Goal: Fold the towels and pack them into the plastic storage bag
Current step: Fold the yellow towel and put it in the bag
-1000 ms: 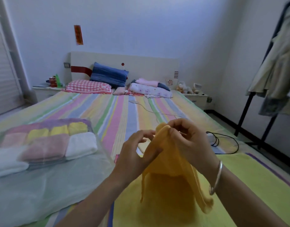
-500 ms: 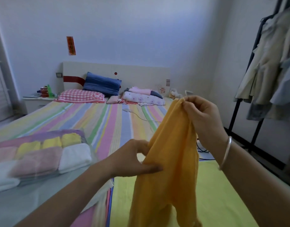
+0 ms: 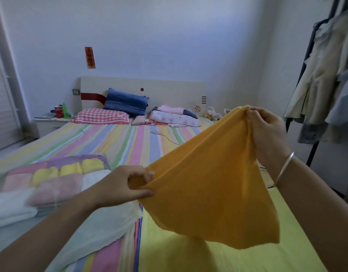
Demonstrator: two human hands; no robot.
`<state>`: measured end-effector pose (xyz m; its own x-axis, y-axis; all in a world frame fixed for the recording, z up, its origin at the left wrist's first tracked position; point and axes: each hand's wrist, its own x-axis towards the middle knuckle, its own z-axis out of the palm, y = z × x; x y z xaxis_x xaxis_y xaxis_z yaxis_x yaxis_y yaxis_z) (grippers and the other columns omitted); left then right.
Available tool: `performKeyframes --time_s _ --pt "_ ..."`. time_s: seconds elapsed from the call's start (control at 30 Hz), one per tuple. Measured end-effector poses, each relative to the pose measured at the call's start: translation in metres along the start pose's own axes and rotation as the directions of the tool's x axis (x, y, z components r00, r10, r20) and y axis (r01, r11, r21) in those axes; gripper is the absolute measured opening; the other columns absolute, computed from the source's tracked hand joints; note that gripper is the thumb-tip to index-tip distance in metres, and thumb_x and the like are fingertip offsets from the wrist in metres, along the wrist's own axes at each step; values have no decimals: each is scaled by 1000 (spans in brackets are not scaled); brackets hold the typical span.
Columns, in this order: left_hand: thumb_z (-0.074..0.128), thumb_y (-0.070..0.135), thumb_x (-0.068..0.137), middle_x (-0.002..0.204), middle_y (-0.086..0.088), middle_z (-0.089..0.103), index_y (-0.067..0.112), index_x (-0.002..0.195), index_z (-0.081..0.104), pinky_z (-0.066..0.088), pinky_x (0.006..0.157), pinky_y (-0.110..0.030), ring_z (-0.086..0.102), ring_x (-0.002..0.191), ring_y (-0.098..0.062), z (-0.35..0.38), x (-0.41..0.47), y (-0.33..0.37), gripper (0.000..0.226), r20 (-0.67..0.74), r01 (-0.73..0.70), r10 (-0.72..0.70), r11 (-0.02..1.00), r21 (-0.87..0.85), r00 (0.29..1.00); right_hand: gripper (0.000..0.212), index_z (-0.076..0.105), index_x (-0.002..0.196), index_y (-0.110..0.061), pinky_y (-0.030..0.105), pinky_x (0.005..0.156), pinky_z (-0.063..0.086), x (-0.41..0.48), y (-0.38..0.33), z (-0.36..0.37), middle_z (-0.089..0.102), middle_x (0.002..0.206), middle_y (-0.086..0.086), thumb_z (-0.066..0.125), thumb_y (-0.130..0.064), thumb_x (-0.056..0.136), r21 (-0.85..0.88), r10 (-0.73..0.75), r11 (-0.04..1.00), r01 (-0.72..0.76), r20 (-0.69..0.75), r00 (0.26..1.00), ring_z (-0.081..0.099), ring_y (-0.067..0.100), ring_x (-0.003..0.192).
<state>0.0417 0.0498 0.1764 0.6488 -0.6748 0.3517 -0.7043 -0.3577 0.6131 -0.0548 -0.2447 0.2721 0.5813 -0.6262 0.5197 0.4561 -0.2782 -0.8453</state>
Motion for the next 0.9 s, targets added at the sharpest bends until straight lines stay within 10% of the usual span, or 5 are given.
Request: performKeyframes --time_s 0.23,0.6,0.9 --pt "73 33 72 66 1 64 21 72 69 50 60 -16 59 61 -7 -27 -7 14 13 -262 4 -58 979 -203 963 16 66 87 -27 25 70 50 -1 -6 -23 59 80 -7 53 -25 96 36 12 999 -11 -25 1000 55 9 79" --pt "67 39 72 67 5 70 11 84 62 50 60 -13 64 63 -2 -68 15 59 31 -219 34 -81 976 -213 972 12 65 91 -28 29 77 54 0 -2 -48 60 92 -4 55 -24 95 49 39 998 -36 -61 997 58 14 92" --pt "71 36 84 88 3 72 23 103 71 46 71 -23 65 84 -8 -57 92 8 22 -207 198 -132 918 343 969 18 63 112 -20 24 75 49 35 77 -36 61 101 -3 55 -22 96 -162 193 967 -196 -33 981 56 8 89"
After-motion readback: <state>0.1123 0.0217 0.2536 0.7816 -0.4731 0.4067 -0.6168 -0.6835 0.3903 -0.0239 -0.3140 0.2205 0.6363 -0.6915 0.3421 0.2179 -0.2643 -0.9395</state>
